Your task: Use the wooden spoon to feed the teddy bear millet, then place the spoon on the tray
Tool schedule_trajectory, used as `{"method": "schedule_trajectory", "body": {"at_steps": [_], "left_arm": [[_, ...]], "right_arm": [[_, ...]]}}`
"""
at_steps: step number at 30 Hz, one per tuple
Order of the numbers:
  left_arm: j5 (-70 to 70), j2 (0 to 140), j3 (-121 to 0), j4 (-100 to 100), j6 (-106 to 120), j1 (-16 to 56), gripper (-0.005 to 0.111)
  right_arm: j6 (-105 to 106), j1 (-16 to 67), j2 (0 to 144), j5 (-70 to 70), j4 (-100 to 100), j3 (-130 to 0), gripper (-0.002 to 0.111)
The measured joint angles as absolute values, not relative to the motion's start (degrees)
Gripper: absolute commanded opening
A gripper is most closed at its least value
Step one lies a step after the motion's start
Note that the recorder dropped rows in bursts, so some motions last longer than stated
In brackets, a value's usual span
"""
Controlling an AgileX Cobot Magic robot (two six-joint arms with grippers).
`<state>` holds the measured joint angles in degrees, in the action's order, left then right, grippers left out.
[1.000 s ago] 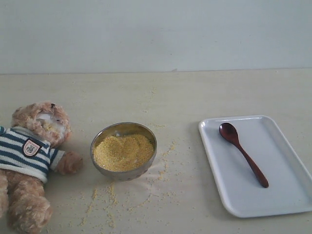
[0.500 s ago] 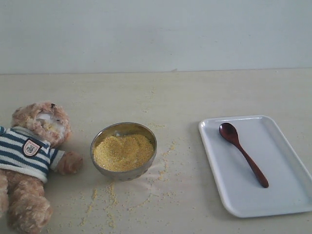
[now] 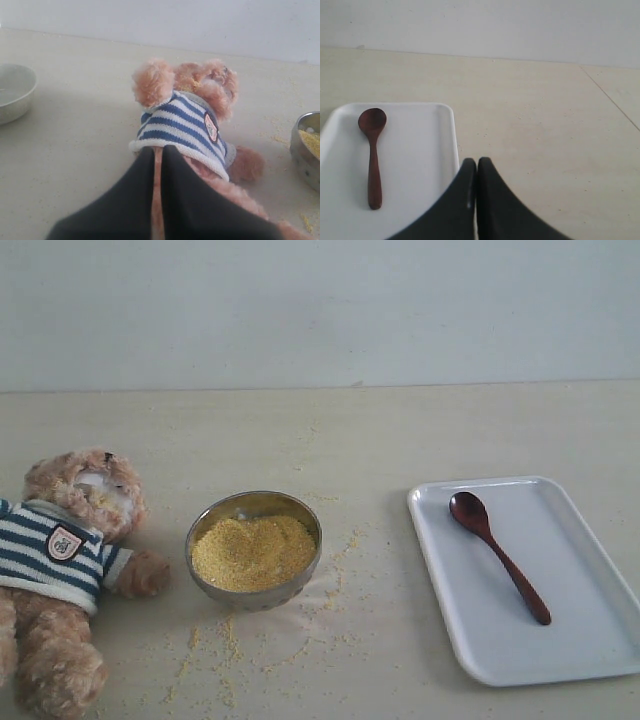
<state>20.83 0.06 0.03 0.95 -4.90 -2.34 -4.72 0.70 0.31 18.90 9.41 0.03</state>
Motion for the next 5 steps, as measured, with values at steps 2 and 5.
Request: {"method": "schedule_trajectory", "body": {"at_steps": [2, 5], "left_arm": [[20.83, 0.06, 0.03, 0.95, -4.9, -2.34, 0.005], [20.83, 0.06, 0.03, 0.95, -4.9, -2.34, 0.005]], "right_arm": [[-4.72, 0.7, 0.31, 18.9, 9.41, 0.03, 0.0], [-4.72, 0.7, 0.31, 18.9, 9.41, 0.03, 0.0]]}}
